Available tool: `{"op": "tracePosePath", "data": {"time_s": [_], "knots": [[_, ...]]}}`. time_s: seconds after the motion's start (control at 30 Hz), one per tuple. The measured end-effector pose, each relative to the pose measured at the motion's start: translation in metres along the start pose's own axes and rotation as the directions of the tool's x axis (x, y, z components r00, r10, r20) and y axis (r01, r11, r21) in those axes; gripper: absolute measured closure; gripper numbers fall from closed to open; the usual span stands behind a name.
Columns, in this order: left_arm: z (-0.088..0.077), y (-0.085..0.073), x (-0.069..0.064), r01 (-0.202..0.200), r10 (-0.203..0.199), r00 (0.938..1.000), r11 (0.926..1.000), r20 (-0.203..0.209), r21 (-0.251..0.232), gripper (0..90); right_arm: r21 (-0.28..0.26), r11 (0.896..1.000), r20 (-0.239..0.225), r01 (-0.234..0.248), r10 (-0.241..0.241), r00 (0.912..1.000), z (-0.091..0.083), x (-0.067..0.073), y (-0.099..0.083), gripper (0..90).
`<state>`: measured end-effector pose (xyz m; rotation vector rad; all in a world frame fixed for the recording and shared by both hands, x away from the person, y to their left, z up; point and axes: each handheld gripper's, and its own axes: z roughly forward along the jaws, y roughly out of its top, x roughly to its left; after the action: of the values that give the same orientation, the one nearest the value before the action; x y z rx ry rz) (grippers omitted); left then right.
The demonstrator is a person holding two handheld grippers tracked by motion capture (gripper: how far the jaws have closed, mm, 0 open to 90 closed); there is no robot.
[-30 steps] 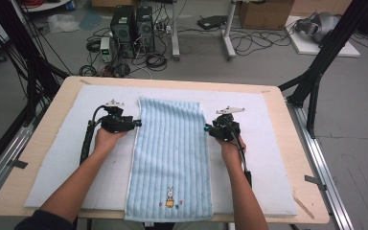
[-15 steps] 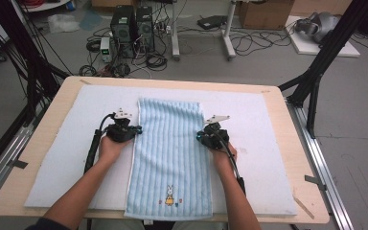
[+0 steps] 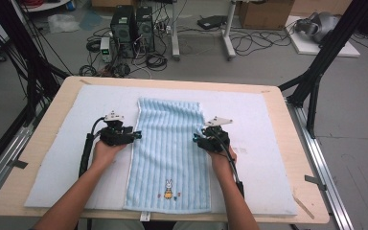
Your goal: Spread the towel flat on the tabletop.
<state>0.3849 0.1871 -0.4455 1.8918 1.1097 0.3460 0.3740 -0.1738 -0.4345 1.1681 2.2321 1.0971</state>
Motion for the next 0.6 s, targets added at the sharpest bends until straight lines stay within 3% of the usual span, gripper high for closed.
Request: {"op": "tracePosePath", "data": {"time_s": [0.17,0.3,0.43,0.6], "knots": [[-0.019,-0.01,-0.015,-0.043,0.043,0.9983,0.9991,0.038,-0.004,48.1,0.02,0.999,-0.001,0.03,-0.03,0.9996,-0.024,0.01,-0.018,49.5],[-0.031,-0.026,-0.024,-0.029,0.029,0.9976,0.9996,0.063,0.001,45.7,0.017,1.0,-0.031,0.026,-0.025,0.9992,-0.041,0.017,-0.036,51.4],[-0.043,-0.042,-0.032,-0.023,0.022,0.9964,0.9997,0.082,0.012,47.5,0.032,0.998,-0.056,0.053,-0.052,0.9971,-0.058,0.028,-0.05,54.3],[-0.051,-0.052,-0.047,-0.06,0.057,0.9923,0.9979,0.11,0.023,54.4,0.018,0.997,-0.092,0.069,-0.067,0.9935,-0.071,0.039,-0.061,59.4]]}}
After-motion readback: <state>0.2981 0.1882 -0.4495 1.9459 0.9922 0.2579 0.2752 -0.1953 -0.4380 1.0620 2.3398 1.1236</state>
